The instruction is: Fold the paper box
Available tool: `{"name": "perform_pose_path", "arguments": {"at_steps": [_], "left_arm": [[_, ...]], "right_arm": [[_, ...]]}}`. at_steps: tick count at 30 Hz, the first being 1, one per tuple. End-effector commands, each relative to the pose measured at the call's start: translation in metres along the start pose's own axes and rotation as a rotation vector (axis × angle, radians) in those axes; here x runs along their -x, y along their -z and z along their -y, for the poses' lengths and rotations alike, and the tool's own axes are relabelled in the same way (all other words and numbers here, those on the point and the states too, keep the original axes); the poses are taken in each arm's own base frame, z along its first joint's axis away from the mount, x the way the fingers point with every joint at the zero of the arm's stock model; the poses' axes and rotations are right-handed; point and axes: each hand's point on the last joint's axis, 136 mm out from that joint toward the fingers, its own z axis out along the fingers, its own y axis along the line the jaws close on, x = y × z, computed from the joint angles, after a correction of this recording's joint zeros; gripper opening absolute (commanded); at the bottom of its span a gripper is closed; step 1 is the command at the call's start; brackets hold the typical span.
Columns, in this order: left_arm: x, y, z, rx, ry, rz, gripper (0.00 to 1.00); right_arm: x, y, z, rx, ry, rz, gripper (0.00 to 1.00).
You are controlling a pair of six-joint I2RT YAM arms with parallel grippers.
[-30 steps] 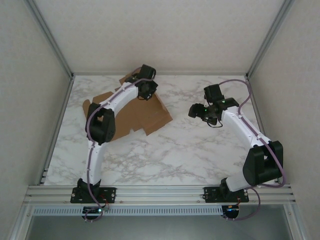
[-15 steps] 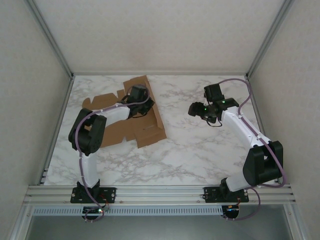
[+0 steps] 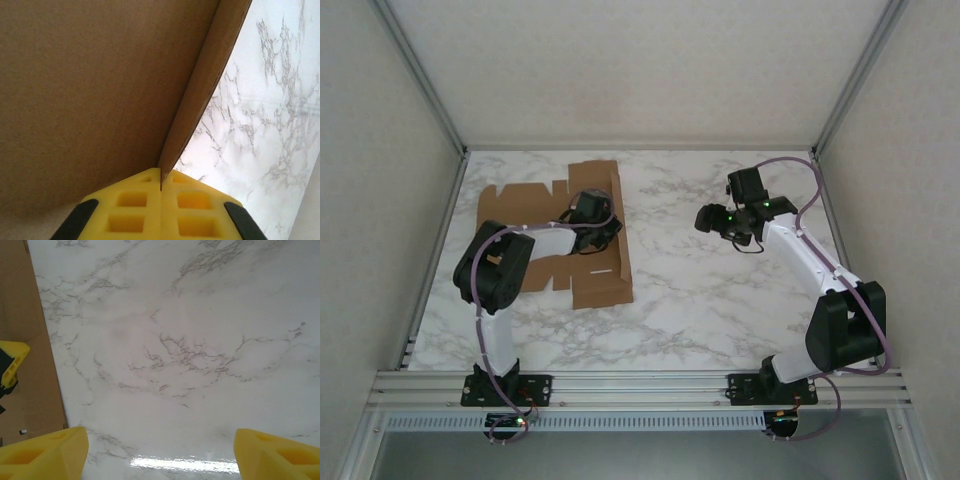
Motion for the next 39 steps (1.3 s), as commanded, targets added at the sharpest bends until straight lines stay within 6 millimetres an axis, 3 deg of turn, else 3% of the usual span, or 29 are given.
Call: {"name": "perform_pose_path", "arguments": {"at_steps": [1, 7, 11, 15, 21, 23, 27, 32, 36, 39], "left_arm": [[-0.008, 0.004, -0.022, 0.077, 0.024, -0.034, 0.00], [-0.009, 0.034, 0.071, -0.094, -0.044, -0.039, 0.00], [-0.022, 0.062, 0.128, -0.221, -0.041, -0.058, 0.00], [-0.038, 0.083, 0.165, -0.340, -0.007, -0.092, 0.00], [-0.070, 0.108, 0.215, -0.514, -0.041, -0.187, 0.00], [-0.071, 0.111, 0.215, -0.515, -0.070, -0.175, 0.00], [-0.061, 0.104, 0.184, -0.469, -0.093, -0.150, 0.00], [-0.077, 0.091, 0.160, -0.513, -0.122, -0.267, 0.00], [-0.077, 0.099, 0.167, -0.557, -0.147, -0.261, 0.00], [-0.073, 0.101, 0.172, -0.564, -0.152, -0.250, 0.00]], "right_arm": [[0.000, 0.005, -0.004, 0.012, 0.020, 0.016, 0.77], [0.009, 0.026, 0.005, -0.049, -0.004, 0.074, 0.74], [0.017, 0.041, 0.021, -0.146, -0.006, 0.118, 0.76], [0.030, 0.064, 0.030, -0.194, -0.009, 0.183, 0.76], [0.050, 0.087, 0.024, -0.160, -0.019, 0.238, 0.76], [0.054, 0.089, 0.020, -0.133, -0.023, 0.239, 0.75], [0.053, 0.086, 0.003, -0.044, -0.015, 0.213, 0.75], [0.049, 0.074, -0.006, 0.016, -0.017, 0.179, 0.75], [0.036, 0.061, -0.022, 0.145, -0.028, 0.137, 0.75], [0.021, 0.053, -0.033, 0.250, -0.030, 0.107, 0.69]]}}
